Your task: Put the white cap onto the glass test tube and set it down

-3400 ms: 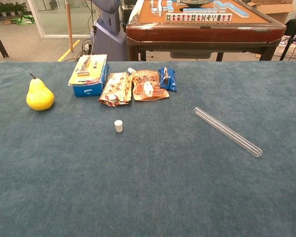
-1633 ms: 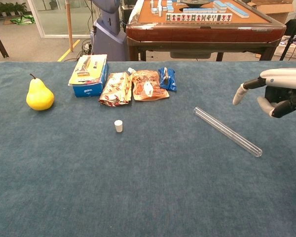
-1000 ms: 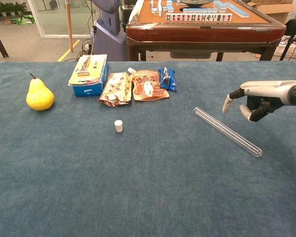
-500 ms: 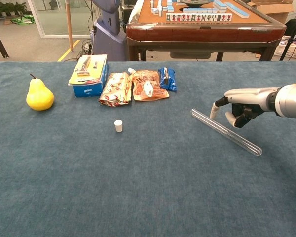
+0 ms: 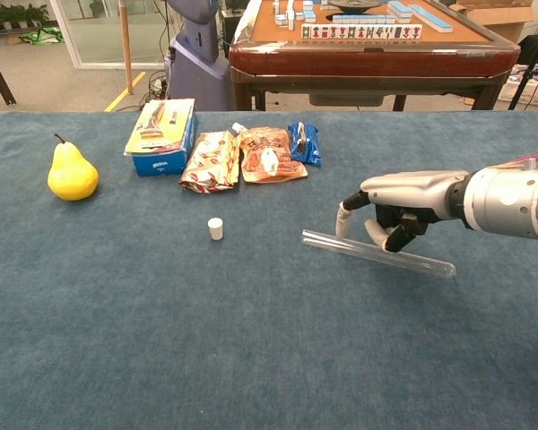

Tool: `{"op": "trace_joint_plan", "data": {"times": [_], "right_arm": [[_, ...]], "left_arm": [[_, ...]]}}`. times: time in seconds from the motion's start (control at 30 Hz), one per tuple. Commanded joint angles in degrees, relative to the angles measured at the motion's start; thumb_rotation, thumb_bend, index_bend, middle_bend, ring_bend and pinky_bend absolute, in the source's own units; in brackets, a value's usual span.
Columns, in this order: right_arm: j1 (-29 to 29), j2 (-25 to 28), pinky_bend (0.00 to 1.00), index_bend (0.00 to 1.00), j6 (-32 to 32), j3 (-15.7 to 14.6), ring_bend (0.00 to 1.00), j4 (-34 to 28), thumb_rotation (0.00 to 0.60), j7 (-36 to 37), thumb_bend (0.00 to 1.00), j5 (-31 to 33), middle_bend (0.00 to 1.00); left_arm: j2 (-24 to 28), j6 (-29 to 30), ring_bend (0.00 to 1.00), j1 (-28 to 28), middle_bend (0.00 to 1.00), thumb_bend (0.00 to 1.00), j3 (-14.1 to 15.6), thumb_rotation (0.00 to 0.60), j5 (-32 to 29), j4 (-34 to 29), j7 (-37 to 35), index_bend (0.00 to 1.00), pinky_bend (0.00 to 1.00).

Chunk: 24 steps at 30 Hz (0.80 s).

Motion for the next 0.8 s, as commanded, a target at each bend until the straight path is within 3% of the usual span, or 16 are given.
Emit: {"op": "trace_joint_plan", "data": {"times": [0.03,0.07,0.17,0.23,0.3,0.37,0.8], "right_arm": [[-0.9,0.3,1.00,0.31,3.0,-0.7,1.00,-1.7,0.600,-0.7,0.91,-1.8,1.00],[-1.2,0.3,1.00,0.31,4.3,-0.9,1.00,-1.9,0.600,-1.3,0.81,-2.3,1.00],[-2.8,-0.5,1.00,0.31,10.2,-1.5,1.00,-1.9,0.600,-3.9,0.39,-3.9,1.00],[-4.0,-1.3,1.00,0.31,13.7,-2.0,1.00,-1.6,0.600,-5.6,0.16,-4.7,1.00],[-5.0,-1.8,1.00,0.31,15.7,-2.3,1.00,-1.6,0.600,-6.6,0.04,-4.8,1.00],[-5.6,-2.3,1.00,0.31,16.8,-2.5,1.00,-1.4,0.600,-7.3,0.00,-5.0,1.00],[-8.0,-6.1,1.00,0.31,18.4,-2.3,1.00,1.7,0.600,-8.2,0.00,-7.2,1.00]], "left_arm": [[0.0,0.1,0.02,0.1,0.00,0.31,0.1,0.600,0.1,0.1,-0.3,0.00,0.14],[0.1,0.1,0.02,0.1,0.00,0.31,0.1,0.600,0.2,0.1,-0.4,0.00,0.14],[0.1,0.2,0.02,0.2,0.00,0.31,0.2,0.600,0.4,0.3,-0.7,0.00,0.14],[0.1,0.2,0.02,0.2,0.00,0.31,0.3,0.600,0.5,0.4,-1.0,0.00,0.14],[0.0,0.3,0.02,0.2,0.00,0.31,0.3,0.600,0.7,0.5,-1.2,0.00,0.14],[0.0,0.4,0.02,0.2,0.00,0.31,0.4,0.600,0.9,0.6,-1.3,0.00,0.14],[0.5,0.6,0.02,0.6,0.00,0.31,0.7,0.600,1.2,0.3,-2.2,0.00,0.14]]}}
